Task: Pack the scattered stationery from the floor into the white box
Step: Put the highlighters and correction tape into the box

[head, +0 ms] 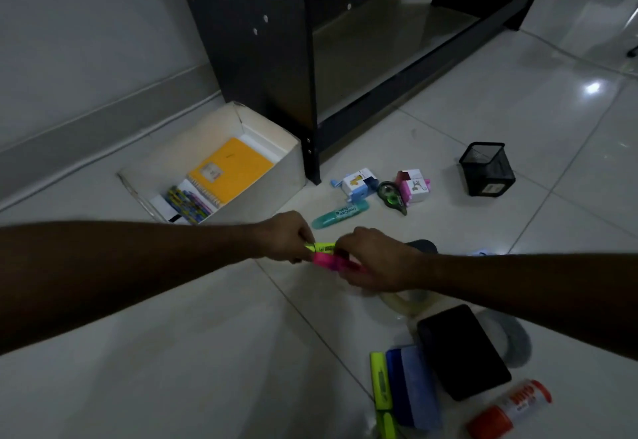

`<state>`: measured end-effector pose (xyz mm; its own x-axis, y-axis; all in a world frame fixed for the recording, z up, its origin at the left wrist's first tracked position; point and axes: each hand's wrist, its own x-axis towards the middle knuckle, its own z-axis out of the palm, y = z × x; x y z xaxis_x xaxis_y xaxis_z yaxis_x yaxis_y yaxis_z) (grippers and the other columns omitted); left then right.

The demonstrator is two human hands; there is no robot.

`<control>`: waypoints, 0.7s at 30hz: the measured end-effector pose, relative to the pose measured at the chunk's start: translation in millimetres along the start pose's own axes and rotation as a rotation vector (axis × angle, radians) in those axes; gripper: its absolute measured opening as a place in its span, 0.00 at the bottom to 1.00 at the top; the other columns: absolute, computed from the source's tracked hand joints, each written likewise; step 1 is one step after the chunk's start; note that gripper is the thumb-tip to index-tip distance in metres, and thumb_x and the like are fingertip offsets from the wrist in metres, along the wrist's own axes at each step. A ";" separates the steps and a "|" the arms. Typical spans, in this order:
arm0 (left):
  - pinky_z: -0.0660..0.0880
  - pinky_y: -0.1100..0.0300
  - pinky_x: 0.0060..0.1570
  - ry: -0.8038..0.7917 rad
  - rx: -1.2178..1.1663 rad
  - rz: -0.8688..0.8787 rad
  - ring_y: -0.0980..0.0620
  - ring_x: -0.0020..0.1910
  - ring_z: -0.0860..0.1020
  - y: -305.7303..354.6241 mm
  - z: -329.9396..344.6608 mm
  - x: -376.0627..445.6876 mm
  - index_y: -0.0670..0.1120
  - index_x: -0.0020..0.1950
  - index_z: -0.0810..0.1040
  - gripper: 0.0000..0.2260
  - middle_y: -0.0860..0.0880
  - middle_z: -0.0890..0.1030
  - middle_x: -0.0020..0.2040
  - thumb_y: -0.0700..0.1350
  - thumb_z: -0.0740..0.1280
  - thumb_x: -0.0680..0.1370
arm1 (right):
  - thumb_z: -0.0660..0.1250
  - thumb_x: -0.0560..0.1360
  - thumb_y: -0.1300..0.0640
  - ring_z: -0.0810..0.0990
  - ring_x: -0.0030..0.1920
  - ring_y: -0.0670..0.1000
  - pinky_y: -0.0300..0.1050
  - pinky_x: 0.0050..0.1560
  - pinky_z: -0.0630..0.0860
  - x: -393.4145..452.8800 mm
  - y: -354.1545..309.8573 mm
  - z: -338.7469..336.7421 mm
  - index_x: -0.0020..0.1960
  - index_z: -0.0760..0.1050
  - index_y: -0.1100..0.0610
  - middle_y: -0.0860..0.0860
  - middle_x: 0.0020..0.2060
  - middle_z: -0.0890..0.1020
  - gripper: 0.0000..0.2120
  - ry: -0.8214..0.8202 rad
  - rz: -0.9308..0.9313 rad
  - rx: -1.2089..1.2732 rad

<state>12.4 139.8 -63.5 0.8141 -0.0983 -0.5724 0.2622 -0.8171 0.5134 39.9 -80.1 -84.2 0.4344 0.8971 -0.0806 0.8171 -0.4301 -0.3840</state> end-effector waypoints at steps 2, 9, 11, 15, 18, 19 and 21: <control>0.82 0.57 0.46 0.022 -0.086 0.003 0.53 0.38 0.83 1.2 -18.2 -5.5 0.40 0.52 0.84 0.11 0.44 0.86 0.43 0.42 0.76 0.71 | 0.67 0.76 0.49 0.74 0.43 0.48 0.47 0.46 0.74 11.0 -3.0 -6.5 0.53 0.76 0.52 0.50 0.45 0.78 0.10 0.115 0.015 0.103; 0.79 0.67 0.40 0.098 -0.384 0.068 0.56 0.36 0.82 -6.0 -92.9 -31.2 0.37 0.53 0.83 0.12 0.46 0.84 0.38 0.31 0.74 0.71 | 0.66 0.77 0.49 0.75 0.46 0.46 0.41 0.46 0.72 71.9 -10.1 -28.2 0.56 0.76 0.52 0.49 0.48 0.77 0.10 0.431 0.058 0.273; 0.80 0.66 0.42 0.101 -0.447 0.080 0.56 0.38 0.82 -15.9 -116.7 -39.2 0.36 0.57 0.81 0.14 0.45 0.84 0.41 0.29 0.72 0.72 | 0.68 0.77 0.48 0.77 0.48 0.44 0.41 0.47 0.74 94.0 -15.9 -38.1 0.58 0.77 0.52 0.48 0.48 0.79 0.12 0.458 0.041 0.340; 0.81 0.60 0.51 0.066 -0.559 0.062 0.52 0.46 0.83 -45.4 -166.6 -57.1 0.36 0.59 0.80 0.13 0.43 0.85 0.49 0.31 0.68 0.75 | 0.73 0.74 0.52 0.84 0.40 0.53 0.53 0.42 0.82 146.6 -41.3 -59.0 0.56 0.79 0.54 0.52 0.40 0.85 0.13 0.436 0.083 0.699; 0.81 0.63 0.49 0.176 -0.679 0.019 0.53 0.43 0.83 -71.4 -193.9 -66.2 0.37 0.57 0.79 0.10 0.43 0.84 0.46 0.31 0.66 0.77 | 0.76 0.72 0.56 0.85 0.36 0.55 0.49 0.38 0.82 190.4 -65.4 -74.0 0.56 0.81 0.57 0.57 0.37 0.85 0.14 0.457 0.121 0.817; 0.81 0.64 0.46 0.224 -0.717 0.005 0.54 0.42 0.83 -80.5 -199.9 -67.4 0.36 0.55 0.80 0.08 0.43 0.83 0.45 0.31 0.65 0.77 | 0.76 0.72 0.56 0.84 0.34 0.54 0.46 0.36 0.81 204.3 -72.9 -76.1 0.55 0.81 0.57 0.57 0.37 0.85 0.14 0.457 0.137 0.868; 0.81 0.66 0.42 0.299 -0.752 -0.029 0.55 0.38 0.83 -99.8 -208.0 -68.4 0.36 0.49 0.80 0.05 0.42 0.82 0.42 0.31 0.65 0.78 | 0.76 0.72 0.55 0.84 0.33 0.52 0.44 0.33 0.80 232.8 -88.2 -73.3 0.54 0.81 0.57 0.57 0.37 0.86 0.13 0.431 0.189 0.951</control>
<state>38.4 346.3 57.4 0.8777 0.1600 -0.4516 0.4771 -0.2061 0.8543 96.8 159.3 -1.7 0.7734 0.6322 0.0473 0.1702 -0.1353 -0.9761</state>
